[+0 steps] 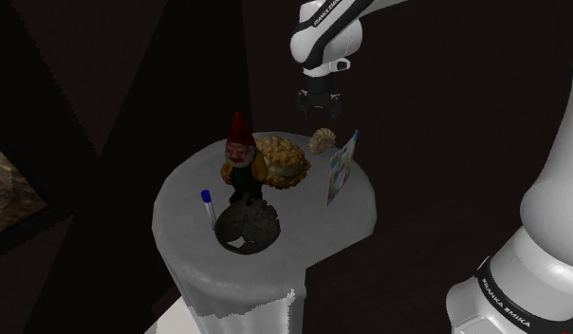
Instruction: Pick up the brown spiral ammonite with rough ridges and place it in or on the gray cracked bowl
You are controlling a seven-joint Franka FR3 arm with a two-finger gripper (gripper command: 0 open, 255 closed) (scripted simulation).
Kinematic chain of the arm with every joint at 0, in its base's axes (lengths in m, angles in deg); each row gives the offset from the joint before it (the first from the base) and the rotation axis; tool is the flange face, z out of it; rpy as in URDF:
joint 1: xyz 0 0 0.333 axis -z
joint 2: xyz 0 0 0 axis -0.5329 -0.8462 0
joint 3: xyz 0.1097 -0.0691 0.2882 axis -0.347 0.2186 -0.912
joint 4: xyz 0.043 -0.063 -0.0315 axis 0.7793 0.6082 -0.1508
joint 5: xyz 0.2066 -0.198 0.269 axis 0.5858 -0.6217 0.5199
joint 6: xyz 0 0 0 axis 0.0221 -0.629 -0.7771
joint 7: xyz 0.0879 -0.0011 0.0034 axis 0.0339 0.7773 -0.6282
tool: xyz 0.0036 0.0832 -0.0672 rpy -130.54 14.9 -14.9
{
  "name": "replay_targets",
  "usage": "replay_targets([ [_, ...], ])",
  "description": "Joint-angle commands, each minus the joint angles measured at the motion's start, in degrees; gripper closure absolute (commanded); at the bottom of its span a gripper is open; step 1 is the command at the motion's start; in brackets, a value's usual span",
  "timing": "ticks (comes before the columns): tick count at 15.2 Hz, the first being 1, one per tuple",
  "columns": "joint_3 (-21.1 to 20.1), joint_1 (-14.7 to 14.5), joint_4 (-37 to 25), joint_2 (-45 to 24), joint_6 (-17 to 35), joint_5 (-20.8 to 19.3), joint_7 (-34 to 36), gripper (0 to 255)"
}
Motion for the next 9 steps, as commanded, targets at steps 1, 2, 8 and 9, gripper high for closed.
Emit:
replay_targets([
  [1,1.1,-0.16,-4.09,-4.06,0.22,-0.19,2.37,0],
  [2,1.64,-0.17,-6.21,-6.07,0.25,-0.19,3.37,0],
  [8,3.75,0.04,-14.68,-14.68,0.9,0.09,6.93,0],
  [9,3.8,0.06,-14.61,-15.13,1.43,0.03,6.96,0],
])
